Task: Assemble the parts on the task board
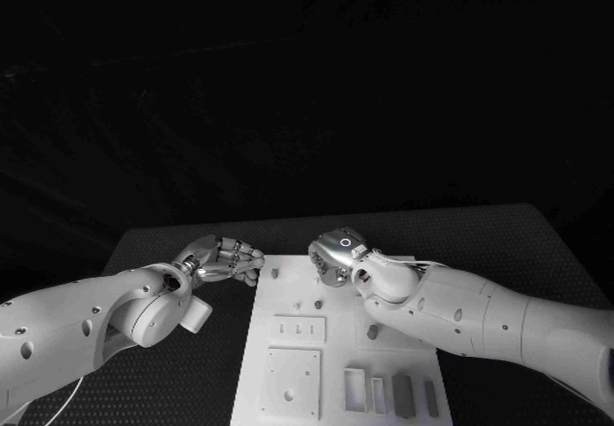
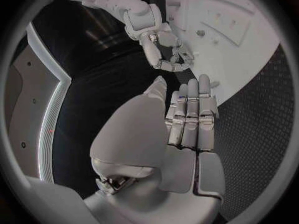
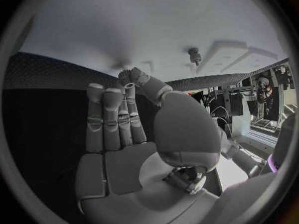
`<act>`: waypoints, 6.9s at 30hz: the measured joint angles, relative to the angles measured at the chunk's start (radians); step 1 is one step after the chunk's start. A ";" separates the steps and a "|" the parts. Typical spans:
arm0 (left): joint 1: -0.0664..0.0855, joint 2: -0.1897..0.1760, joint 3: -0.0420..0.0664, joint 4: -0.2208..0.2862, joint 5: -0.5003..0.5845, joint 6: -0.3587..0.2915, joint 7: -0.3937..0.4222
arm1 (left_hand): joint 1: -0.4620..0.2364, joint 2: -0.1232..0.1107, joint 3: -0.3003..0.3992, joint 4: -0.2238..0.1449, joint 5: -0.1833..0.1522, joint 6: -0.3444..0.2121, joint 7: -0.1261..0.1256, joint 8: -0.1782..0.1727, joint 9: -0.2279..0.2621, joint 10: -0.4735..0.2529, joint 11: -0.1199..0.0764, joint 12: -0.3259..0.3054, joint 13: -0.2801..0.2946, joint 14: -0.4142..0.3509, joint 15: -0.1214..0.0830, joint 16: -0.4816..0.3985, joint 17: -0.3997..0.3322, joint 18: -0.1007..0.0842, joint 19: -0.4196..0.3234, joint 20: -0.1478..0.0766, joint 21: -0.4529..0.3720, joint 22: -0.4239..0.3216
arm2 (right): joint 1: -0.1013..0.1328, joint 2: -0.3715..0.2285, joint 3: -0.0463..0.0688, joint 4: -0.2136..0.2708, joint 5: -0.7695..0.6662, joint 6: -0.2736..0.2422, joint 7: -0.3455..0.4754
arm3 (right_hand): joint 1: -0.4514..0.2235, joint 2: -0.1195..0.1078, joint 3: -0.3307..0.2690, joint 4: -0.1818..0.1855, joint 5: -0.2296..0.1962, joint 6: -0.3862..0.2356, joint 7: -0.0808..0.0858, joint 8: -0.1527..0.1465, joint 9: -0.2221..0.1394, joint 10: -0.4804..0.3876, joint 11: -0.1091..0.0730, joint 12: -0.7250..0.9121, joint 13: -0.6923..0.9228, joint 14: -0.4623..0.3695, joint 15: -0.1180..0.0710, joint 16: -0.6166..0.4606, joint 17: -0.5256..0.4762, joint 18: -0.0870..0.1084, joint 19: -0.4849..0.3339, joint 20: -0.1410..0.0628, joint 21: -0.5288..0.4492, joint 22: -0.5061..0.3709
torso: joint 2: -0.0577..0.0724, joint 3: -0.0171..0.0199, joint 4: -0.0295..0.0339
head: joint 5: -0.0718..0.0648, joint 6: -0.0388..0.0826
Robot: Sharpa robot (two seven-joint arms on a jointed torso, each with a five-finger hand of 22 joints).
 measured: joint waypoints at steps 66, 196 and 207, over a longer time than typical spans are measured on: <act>0.000 -0.006 0.000 -0.024 0.000 -0.001 -0.003 | -0.004 -0.004 0.002 -0.002 0.000 0.000 0.000 0.000 0.000 0.000 0.000 -0.004 0.001 -0.001 -0.001 -0.008 0.006 -0.005 0.000 0.000 -0.004 0.002 | 0.069 -0.176 0.018 0.222 0.160 0.017 0.021 | -0.049 -0.057 0.018 0.013 0.004 -0.170 0.077 -0.087 -0.035 -0.141 0.051 -0.018 -0.017 -0.024 0.058 0.012 -0.016 -0.016 -0.019 0.009 0.000 0.000 | -0.004 0.0058 -0.0105 | 0.001 0.007; -0.010 0.022 -0.001 -0.098 0.000 0.007 0.007 | -0.008 0.000 0.004 0.000 0.000 0.000 0.000 0.000 0.000 0.002 0.002 -0.012 0.006 0.003 0.003 -0.019 0.019 -0.008 0.000 0.000 -0.008 0.008 | 0.040 -0.222 0.045 0.026 0.267 0.323 0.114 | -0.158 -0.091 -0.015 0.161 0.004 -0.197 0.015 -0.044 -0.040 -0.216 -0.061 1.092 0.975 -0.060 -0.028 0.393 0.163 0.037 -0.009 -0.034 0.141 0.001 | -0.040 0.0222 -0.0500 | 0.026 -0.041; -0.010 0.022 -0.001 -0.098 0.000 0.006 0.006 | -0.008 0.000 0.004 0.000 0.000 0.000 0.000 0.000 0.000 0.002 0.002 -0.012 0.006 0.003 0.003 -0.019 0.019 0.001 0.000 0.000 -0.008 0.008 | 0.036 -0.224 0.047 0.031 0.255 0.321 0.120 | -0.146 -0.059 -0.018 0.120 0.004 -0.193 0.011 -0.021 -0.035 -0.218 -0.063 1.101 0.963 -0.063 -0.025 0.393 0.160 0.031 -0.013 -0.031 0.145 0.001 | -0.040 0.0235 -0.0505 | 0.023 -0.043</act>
